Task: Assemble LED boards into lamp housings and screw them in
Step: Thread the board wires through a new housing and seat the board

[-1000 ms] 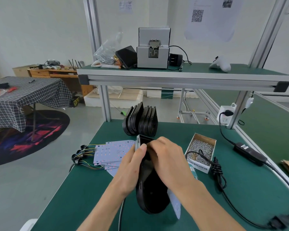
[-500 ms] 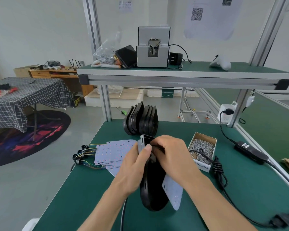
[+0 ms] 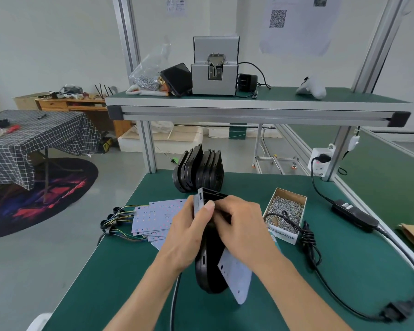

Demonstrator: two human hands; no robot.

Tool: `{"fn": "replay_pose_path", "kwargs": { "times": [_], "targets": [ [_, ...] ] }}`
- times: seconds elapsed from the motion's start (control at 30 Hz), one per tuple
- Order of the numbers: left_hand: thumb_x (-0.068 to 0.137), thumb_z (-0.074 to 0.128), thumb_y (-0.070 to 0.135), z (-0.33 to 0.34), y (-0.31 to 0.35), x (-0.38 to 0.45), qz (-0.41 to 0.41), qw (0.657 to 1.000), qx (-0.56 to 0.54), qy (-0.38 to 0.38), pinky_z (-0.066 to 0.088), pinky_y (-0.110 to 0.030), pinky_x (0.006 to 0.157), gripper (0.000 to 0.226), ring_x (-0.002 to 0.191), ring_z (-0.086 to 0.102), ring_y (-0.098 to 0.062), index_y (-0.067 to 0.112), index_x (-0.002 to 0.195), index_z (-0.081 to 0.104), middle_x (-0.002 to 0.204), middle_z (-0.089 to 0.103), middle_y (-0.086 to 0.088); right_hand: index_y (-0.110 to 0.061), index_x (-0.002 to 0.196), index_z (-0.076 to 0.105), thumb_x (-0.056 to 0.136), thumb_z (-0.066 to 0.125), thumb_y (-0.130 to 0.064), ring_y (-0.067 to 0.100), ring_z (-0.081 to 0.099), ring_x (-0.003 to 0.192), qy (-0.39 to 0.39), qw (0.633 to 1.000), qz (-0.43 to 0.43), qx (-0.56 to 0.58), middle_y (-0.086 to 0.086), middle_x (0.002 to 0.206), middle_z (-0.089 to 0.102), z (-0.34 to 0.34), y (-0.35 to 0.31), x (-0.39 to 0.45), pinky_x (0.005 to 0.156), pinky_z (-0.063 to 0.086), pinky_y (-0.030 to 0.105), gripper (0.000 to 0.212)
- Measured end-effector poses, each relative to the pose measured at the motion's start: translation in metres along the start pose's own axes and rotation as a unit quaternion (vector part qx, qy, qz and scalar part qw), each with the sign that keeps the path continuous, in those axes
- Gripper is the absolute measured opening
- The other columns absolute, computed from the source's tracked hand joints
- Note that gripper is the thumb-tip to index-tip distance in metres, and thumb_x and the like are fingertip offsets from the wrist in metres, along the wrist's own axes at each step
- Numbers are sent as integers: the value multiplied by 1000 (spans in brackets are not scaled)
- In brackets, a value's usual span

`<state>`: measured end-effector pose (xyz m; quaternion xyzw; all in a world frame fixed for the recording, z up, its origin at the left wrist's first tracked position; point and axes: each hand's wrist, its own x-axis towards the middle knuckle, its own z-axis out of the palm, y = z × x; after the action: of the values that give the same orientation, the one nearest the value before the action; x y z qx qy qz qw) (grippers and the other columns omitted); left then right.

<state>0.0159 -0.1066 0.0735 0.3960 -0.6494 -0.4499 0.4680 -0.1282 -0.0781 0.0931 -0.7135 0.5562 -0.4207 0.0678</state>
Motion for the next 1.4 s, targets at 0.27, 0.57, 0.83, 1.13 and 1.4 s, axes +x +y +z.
{"fn": "replay_pose_path", "kwargs": {
  "times": [0.27,0.57,0.83,1.13,1.4],
  "targets": [
    [92,43,70,4,-5,5,39,998,49,4,49,-58,91,61,94,58,-32,10,94,57,98,62,-16,-45,82,49,104,39,-33,-7,43,97,-85,995,24,-36,-18,85,45,11,8,-6,103,29,39,28],
    [78,58,86,-3,-25,8,-86,978,-189,21,35,-59,119,91,139,51,-38,12,130,66,142,61,-17,-30,123,68,101,62,-32,-10,53,118,35,989,124,70,-24,120,62,-12,49,-24,99,39,12,22],
    [91,56,66,-6,-20,12,-137,934,-328,-30,56,-41,97,68,126,65,-35,10,126,73,135,67,-21,-16,89,72,104,62,-30,12,45,62,-141,946,227,185,0,71,59,-26,69,-36,58,35,27,23],
    [91,58,72,13,-31,5,-161,942,-293,-22,56,-35,96,68,128,64,-28,18,130,71,135,69,-11,-13,91,79,96,72,-15,11,65,67,47,850,386,356,-2,80,78,-8,36,-22,66,50,27,9],
    [98,44,65,19,-39,3,-176,927,-327,48,53,-41,94,62,122,67,-34,17,124,74,131,71,-14,-25,91,73,94,72,-16,0,65,72,164,889,327,275,-9,84,75,17,17,-21,69,46,20,10]
  ]
}}
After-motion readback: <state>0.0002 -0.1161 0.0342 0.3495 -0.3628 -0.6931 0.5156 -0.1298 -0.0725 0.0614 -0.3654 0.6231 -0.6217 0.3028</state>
